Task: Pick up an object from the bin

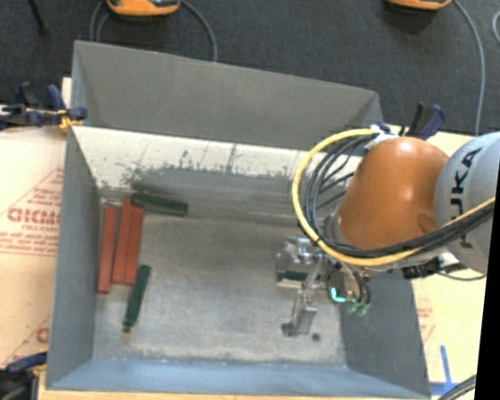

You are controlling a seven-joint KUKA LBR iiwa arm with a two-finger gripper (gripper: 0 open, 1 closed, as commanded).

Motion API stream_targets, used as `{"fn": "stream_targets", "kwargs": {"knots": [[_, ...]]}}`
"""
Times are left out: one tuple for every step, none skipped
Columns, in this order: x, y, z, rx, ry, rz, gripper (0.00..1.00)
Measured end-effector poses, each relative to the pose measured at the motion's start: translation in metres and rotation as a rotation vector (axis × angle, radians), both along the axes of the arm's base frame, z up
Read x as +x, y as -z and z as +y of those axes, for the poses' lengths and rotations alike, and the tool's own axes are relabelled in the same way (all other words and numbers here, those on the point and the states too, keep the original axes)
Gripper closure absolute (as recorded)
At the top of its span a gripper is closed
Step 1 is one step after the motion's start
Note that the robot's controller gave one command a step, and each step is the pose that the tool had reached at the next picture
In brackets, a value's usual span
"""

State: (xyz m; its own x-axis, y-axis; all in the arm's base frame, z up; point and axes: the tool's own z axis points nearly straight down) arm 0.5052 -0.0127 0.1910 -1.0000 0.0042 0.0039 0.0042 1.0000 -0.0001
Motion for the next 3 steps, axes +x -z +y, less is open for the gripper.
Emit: {"fn": "stream_targets", "kwargs": {"knots": [[0.002, -0.003, 0.0, 0.0, 0.0, -0.007, 0.0], [0.038, 0.031, -0.026, 0.0, 0.02, -0.018, 0.0], [0.069, 0.084, -0.043, 0.0, 0.095, -0.015, 0.0]]}}
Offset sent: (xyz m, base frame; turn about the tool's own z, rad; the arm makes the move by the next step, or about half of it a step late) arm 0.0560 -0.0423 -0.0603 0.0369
